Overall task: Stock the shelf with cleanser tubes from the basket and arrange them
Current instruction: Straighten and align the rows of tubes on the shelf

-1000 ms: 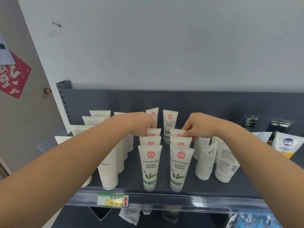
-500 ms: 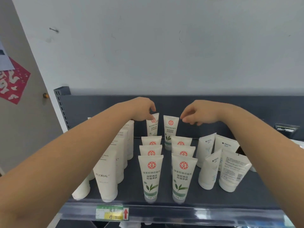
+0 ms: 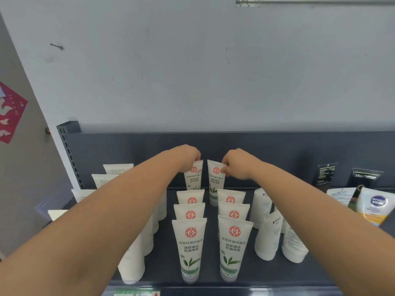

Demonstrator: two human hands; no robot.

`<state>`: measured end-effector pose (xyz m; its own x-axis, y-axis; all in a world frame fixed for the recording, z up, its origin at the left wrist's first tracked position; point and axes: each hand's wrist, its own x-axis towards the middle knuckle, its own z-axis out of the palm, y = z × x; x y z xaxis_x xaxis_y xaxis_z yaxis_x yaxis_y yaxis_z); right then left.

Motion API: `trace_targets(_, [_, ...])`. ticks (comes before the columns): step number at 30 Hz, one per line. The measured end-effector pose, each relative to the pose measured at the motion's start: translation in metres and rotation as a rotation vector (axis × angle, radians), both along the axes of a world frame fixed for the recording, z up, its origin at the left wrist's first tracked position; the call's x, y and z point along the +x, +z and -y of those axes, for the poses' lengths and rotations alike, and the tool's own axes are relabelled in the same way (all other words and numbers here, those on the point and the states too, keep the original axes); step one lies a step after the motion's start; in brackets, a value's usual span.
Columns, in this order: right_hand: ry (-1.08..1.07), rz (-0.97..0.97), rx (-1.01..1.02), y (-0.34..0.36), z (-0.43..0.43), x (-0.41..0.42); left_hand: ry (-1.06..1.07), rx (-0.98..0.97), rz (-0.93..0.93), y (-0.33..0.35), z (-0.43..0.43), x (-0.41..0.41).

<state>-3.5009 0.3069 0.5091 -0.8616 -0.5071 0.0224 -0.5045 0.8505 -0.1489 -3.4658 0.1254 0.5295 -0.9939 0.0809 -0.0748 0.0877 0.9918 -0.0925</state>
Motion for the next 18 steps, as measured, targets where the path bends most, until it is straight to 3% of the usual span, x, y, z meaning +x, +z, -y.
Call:
trace_targets(8, [0.098, 0.119, 0.008, 0.013, -0.022, 0.023, -0.119, -0.011, 0.142, 0.01, 0.0, 0.023])
trace_targets(18, [0.156, 0.062, 0.113, 0.015, -0.029, 0.051, -0.166, 0.037, 0.127, 0.007, 0.003, 0.048])
